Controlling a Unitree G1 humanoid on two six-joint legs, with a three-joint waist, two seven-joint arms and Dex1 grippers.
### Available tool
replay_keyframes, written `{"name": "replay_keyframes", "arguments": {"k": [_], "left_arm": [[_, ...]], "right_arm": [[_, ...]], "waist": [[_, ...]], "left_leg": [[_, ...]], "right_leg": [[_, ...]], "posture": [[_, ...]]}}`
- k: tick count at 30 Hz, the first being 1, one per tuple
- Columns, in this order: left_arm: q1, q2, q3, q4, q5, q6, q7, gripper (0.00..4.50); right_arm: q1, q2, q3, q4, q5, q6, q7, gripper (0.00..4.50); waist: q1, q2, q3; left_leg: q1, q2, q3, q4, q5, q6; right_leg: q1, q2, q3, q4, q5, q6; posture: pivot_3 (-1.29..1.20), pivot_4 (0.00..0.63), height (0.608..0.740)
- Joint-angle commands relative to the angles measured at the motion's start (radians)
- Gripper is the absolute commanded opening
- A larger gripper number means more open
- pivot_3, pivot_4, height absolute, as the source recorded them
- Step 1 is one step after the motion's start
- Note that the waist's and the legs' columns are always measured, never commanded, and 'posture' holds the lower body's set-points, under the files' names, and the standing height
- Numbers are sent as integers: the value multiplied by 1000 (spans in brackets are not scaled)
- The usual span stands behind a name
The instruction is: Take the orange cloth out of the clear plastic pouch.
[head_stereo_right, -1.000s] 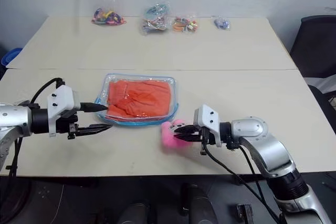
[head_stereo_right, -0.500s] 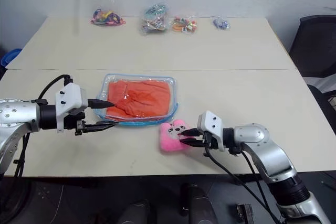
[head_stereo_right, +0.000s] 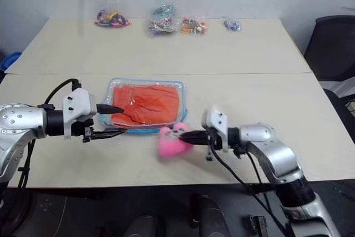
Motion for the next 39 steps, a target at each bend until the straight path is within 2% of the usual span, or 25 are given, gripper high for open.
{"name": "replay_keyframes", "arguments": {"k": [1,4,5,7,12,19,26,32,36,39], "left_arm": [[-28,-6,-13,-5,11,-19,-3,2928],[-56,-11,-40,5,26,-29,-6,2928],[-68,-16,-51,10,30,-32,-7,2928],[-92,-32,-77,20,38,-37,-9,2928],[-123,-80,-141,25,58,-49,-13,2928],[-164,-125,-258,-27,35,58,-59,2928],[-164,-169,-359,-12,72,57,-88,2928],[-201,-187,-410,2,62,98,-145,2928],[-229,-208,-484,84,192,-1,-120,2928],[-232,-204,-524,122,281,-77,-117,2928]], "right_arm": [[-29,31,81,38,-23,44,0,40],[-55,51,115,94,-27,79,14,40],[-59,58,120,110,-26,83,19,215],[-67,74,121,139,-20,105,15,643],[-64,61,114,117,-49,106,-8,2254],[-20,-36,34,-81,-5,138,-21,2254],[3,-70,-73,-286,115,241,-83,2254],[-38,-127,-78,-256,42,177,-105,2254],[-67,-173,9,-131,-152,-17,-97,2254],[-83,-166,22,-79,-194,-76,-94,2254]], "waist": [[1,0,0],[5,0,0],[5,0,0],[3,0,0],[-1,0,0],[3,0,0],[2,0,0],[2,0,0],[3,0,0],[3,0,0]], "left_leg": [[0,0,0,0,0,0],[0,-1,-1,0,0,0],[0,-1,-2,1,0,1],[-1,-1,-2,3,-1,2],[-2,0,-1,3,-1,2],[-2,-1,-2,3,-1,2],[-2,0,-2,3,-1,1],[-2,-1,-2,3,-1,1],[-2,-1,-1,3,-1,1],[-2,-1,-1,3,-1,1]], "right_leg": [[0,0,0,1,0,0],[0,-1,-2,1,0,0],[-1,-1,-2,1,0,1],[-1,-1,-2,1,1,1],[-1,-1,-1,2,1,1],[0,-1,-1,2,1,1],[0,0,-1,1,0,1],[0,-1,-1,-1,0,1],[0,0,0,-1,0,1],[0,0,0,-2,0,1]], "posture": [[0,150,740],[0,150,740],[0,150,740],[0,150,740],[0,150,740],[0,150,740],[0,150,740],[0,150,740],[0,150,740],[0,150,740]]}}
